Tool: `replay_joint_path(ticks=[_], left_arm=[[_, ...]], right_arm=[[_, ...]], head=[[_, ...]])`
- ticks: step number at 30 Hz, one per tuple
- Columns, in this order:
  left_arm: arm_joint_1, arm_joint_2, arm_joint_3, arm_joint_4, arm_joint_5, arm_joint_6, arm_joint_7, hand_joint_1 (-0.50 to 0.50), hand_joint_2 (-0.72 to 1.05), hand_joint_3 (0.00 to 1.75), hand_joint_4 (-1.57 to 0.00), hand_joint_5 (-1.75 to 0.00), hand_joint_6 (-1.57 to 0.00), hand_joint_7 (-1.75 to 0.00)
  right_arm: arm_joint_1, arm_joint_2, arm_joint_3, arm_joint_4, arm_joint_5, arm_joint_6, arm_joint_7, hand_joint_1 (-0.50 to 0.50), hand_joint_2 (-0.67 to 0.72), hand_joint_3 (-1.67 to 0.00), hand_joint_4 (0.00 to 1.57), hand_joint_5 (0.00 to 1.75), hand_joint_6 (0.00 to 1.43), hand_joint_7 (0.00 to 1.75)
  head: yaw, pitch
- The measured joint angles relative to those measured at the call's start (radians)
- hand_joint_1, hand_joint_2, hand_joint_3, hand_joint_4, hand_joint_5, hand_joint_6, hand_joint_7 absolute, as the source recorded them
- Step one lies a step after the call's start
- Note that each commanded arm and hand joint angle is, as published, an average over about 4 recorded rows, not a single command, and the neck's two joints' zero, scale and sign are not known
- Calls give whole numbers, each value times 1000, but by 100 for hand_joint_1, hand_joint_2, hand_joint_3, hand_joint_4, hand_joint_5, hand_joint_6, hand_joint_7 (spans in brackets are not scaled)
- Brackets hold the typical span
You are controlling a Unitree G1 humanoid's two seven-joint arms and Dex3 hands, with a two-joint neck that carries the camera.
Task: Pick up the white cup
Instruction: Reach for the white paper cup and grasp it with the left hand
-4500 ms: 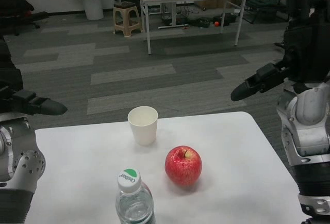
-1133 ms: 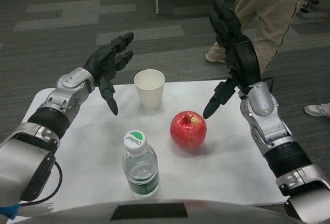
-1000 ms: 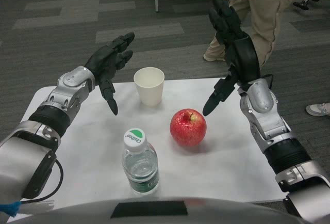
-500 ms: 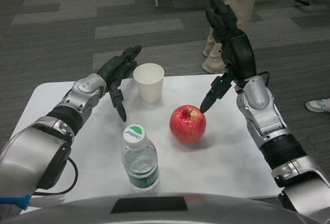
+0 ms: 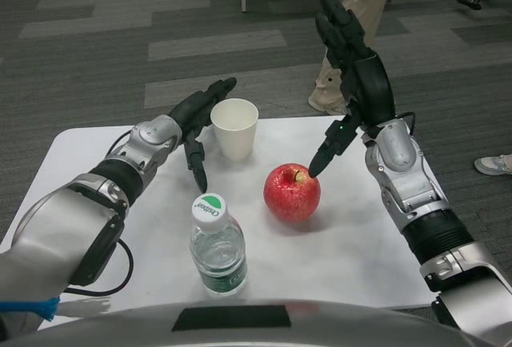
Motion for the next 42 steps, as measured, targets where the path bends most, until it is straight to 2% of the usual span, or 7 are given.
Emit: replay_joint_path(ticks=[10, 27, 30, 34, 37, 39, 42], left_arm=[[-9, -7, -77, 1, -1, 0, 7, -50, -61, 9, 0, 0, 0, 0], [-11, -9, -83, 9, -32, 0, 44, -50, -41, 9, 0, 0, 0, 0], [-11, -9, -83, 12, -33, 0, 64, -50, -26, 9, 0, 0, 0, 0], [-11, -9, -83, 18, -35, 0, 77, -50, 25, 9, 0, 0, 0, -7], [-11, -9, -83, 21, -36, 0, 81, -50, 49, 9, 0, 0, 0, -10], [-11, -10, -83, 21, -36, 0, 84, -50, 56, 9, 0, 0, 0, -14], [-11, -11, -84, 22, -32, 0, 93, -50, 54, 7, 0, 0, 0, -14]], right_arm=[[0, 1, 0, -2, 0, 0, 1, -42, 47, 0, 0, 0, 0, 0], [0, 8, 0, -2, 0, 0, 1, -42, 47, 0, 0, 0, 0, 0], [0, 8, 0, -2, 0, 0, 1, -42, 47, 0, 0, 0, 0, 0], [0, 9, 0, -1, 0, 0, 1, -43, 47, 0, 0, 0, 0, 0], [0, 9, 0, -1, 0, 0, 1, -44, 47, 0, 0, 0, 0, 0], [0, 9, 0, -1, 0, 0, 1, -42, 47, 0, 0, 0, 0, 0], [0, 9, 0, -1, 0, 0, 1, -42, 46, 0, 0, 0, 0, 0]], head=[[0, -6], [-2, -14], [-2, -14], [1, -15], [2, -13], [4, -13], [6, -12]])
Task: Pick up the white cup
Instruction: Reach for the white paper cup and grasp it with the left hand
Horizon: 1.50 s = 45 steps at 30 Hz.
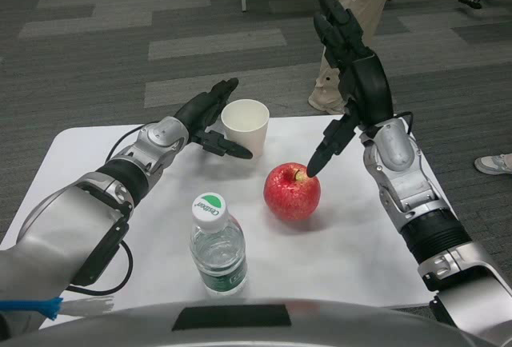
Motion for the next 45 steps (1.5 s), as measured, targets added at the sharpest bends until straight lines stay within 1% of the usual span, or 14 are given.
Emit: replay_joint_path(ticks=[1, 2, 5, 10, 13, 17, 26, 30, 32, 34, 36, 40, 43, 45], left_arm=[[0, -1, -2, 0, 2, 0, 5, -50, 56, 7, 0, 0, 0, -14], [0, -2, -6, 0, 5, 0, 13, -50, 63, 7, 0, 0, 0, -14], [1, -6, -31, 1, 7, 0, 33, -50, 80, 9, 0, -8, 0, -14], [1, -21, -74, 1, 8, 0, 51, -50, 89, 9, 0, -10, 0, -14], [2, -28, -96, 3, 8, 0, 57, -50, 96, 9, 0, -10, 0, -14], [2, -31, -112, 5, 8, 0, 69, -50, 87, 9, 0, -10, 0, -14], [3, -35, -115, 21, 5, -17, 115, -50, 87, 9, 0, -10, 0, -14], [6, -36, -115, 21, 5, -20, 118, -50, 87, 9, 0, -10, 0, -14], [7, -36, -116, 21, 5, -20, 118, -50, 91, 4, 0, -10, 0, -14], [8, -37, -119, 22, 5, -20, 118, -50, 96, 4, 0, -10, 0, -14], [8, -37, -124, 21, 5, -20, 118, -50, 98, 9, 0, -10, 0, -14], [9, -38, -134, 21, 5, -22, 119, -50, 89, 9, 0, -10, 0, -23], [10, -38, -137, 21, 5, -24, 120, -50, 96, 9, 0, -10, 0, -28], [10, -38, -139, 21, 3, -24, 120, -50, 96, 9, 0, -10, 0, -28]], right_arm=[[0, 0, 0, 0, 0, 0, 0, -42, 46, 0, 0, 0, 0, 0], [0, 0, 0, 0, 0, 0, 0, -42, 46, 0, 0, 0, 0, 0], [0, 0, 0, 0, 0, 0, 0, -42, 47, 0, 1, 0, 0, 0], [0, 0, 1, 0, 0, 0, 0, -44, 47, 0, 0, 0, 0, 0], [0, 0, 3, 0, 0, 0, 0, -43, 47, 0, 0, 0, 0, 0], [0, 0, 6, 0, 0, 0, 0, -42, 47, 0, 0, 0, 0, 0], [0, 0, 8, 0, 0, 0, 0, -42, 47, 0, 0, 0, 0, 0], [0, 0, 10, 0, 0, 0, 0, -42, 41, 0, 0, 0, 0, 0], [0, 0, 10, 0, 0, 0, 0, -42, 41, 0, 0, 0, 0, 0], [1, 0, 11, -1, 0, 0, 0, -43, 42, 0, 0, 0, 0, 0], [3, 0, 11, -1, 0, 0, 0, -44, 42, 0, 0, 0, 0, 0], [6, 0, 11, -3, 0, 0, 0, -45, 41, 0, 0, 0, 0, 0], [6, 0, 11, -3, 0, 0, 0, -46, 41, 0, 0, 0, 0, 0], [6, 0, 11, -3, 0, 0, 0, -44, 41, 0, 0, 0, 0, 0]], head=[[1, 0], [1, 0], [3, 1], [6, 2], [8, 1], [10, 2], [15, -2], [17, -3], [17, -2], [19, -1], [21, -2], [27, -2], [31, 1], [33, 3]])
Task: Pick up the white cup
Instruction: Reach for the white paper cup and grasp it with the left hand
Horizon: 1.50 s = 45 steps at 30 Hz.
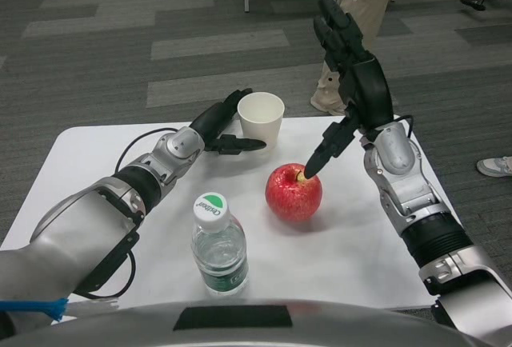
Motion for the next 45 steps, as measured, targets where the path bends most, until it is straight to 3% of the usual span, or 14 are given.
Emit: replay_joint_path(ticks=[3, 8, 15, 20, 28, 36, 38, 45], left_arm=[[2, 0, -1, 0, -3, -2, 0, -50, 100, 9, 0, -10, -1, -31], [3, 0, -2, 0, -7, -3, 0, -50, 105, 9, 0, -10, -16, -52], [4, 0, -2, 0, -18, -5, 0, -50, 105, 9, 0, -10, -48, -112], [9, 0, -1, 0, -29, -14, 2, -48, 105, 9, 0, -10, -70, -131], [23, 0, 1, 0, -70, -39, 9, -43, 105, 9, 0, -13, -86, -145], [41, 1, 29, 0, -97, -71, 10, -34, 105, 9, 0, -21, -94, -161], [44, 1, 41, 0, -97, -72, 10, -31, 105, 9, 0, -21, -102, -161], [50, 4, 73, 0, -117, -88, 10, -30, 105, 9, 0, -26, -107, -161]], right_arm=[[1, 0, 0, 0, 0, 0, 0, -43, 41, 0, 0, 0, 0, 0], [2, 0, 0, -1, 0, 0, 0, -46, 46, 0, 0, 0, 0, 0], [2, 0, 0, -1, 0, 0, 0, -43, 44, 0, 0, 0, 0, 0], [2, 0, 0, -1, 0, 0, 0, -45, 44, 0, 0, 0, 0, 0], [2, 0, 1, -1, 0, 0, 0, -42, 41, 0, 0, 0, 0, 0], [2, 1, 2, 0, 0, 0, 0, -46, 41, 0, 0, 0, 0, 0], [2, 2, 2, 0, 0, 0, 0, -44, 41, 0, 0, 0, 0, 0], [2, 3, 5, 2, 0, 0, 0, -43, 41, 0, 0, 0, 0, 0]], head=[[1, 2], [3, 0], [4, -3], [6, -5], [7, -4], [10, -6], [10, -7], [15, -11]])
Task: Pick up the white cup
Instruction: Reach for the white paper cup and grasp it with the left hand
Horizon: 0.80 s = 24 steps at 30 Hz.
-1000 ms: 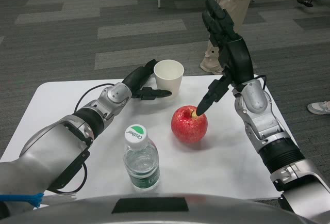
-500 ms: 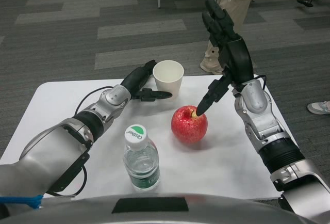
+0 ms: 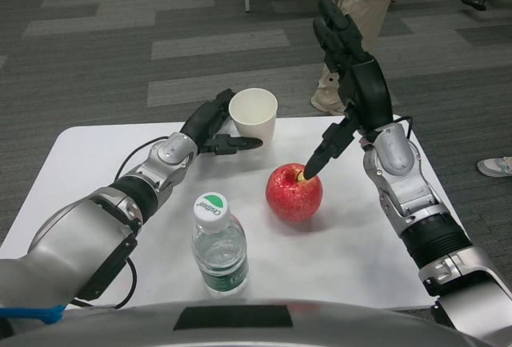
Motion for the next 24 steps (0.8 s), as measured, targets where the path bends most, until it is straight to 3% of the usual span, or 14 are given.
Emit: replay_joint_path(ticks=[6, 13, 18, 24], left_arm=[[1, 5, 1, -7, -8, -1, -9, -29, 105, 9, 0, -31, -106, -162], [8, 29, 15, -104, -7, 28, -69, -28, 105, 9, 0, -36, -101, -168], [26, 51, 56, -221, 39, 113, -101, -26, 105, 17, 0, -41, -99, -168], [83, 61, 156, -391, 159, 247, -160, -24, 105, 17, 0, -41, -97, -168]], right_arm=[[0, 0, 2, 2, 0, 0, 0, -43, 41, 0, 0, 0, 0, 0], [0, 1, 3, 5, 0, 0, 0, -44, 41, 0, 0, 0, 0, 0], [0, 1, 3, 6, 0, -1, 0, -46, 44, 0, 0, 0, 0, 0], [-1, 1, 3, 8, 0, -3, 0, -46, 41, 0, 0, 0, 0, 0]], head=[[3, 0], [4, 2], [5, 7], [8, 15]])
